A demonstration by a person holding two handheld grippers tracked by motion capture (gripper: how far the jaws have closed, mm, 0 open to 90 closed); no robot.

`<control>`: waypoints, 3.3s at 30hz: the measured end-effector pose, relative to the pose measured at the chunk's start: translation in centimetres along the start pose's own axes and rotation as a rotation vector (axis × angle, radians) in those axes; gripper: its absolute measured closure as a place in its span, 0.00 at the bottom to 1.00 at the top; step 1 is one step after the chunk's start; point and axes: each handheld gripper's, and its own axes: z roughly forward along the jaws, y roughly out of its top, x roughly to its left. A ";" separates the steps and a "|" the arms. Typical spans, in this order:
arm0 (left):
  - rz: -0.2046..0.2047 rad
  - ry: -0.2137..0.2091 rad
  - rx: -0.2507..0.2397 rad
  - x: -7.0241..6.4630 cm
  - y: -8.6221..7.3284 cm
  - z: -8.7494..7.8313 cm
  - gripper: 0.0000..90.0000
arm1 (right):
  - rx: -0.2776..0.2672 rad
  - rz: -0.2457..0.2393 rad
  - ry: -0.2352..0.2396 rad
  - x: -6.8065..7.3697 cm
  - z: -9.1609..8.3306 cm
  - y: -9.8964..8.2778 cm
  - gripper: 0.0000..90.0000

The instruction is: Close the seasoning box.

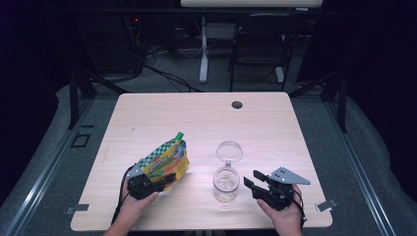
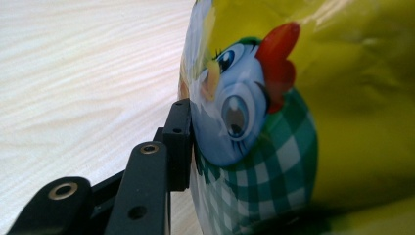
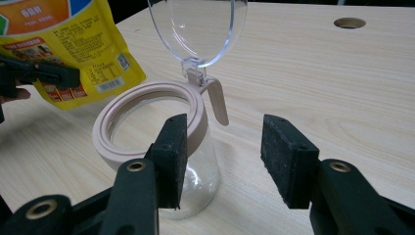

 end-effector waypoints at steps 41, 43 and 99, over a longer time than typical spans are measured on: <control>0.264 0.209 0.019 -3.7 2.0 -1.9 0.70 | -0.052 -0.220 0.109 3.6 0.7 3.5 0.62; 0.291 0.224 0.026 -4.0 2.0 -1.9 0.70 | -0.054 -0.227 0.103 3.7 0.6 3.4 0.63; 0.876 0.532 0.206 -8.6 2.7 1.1 0.70 | -0.091 -0.426 0.118 6.9 -0.7 4.2 0.75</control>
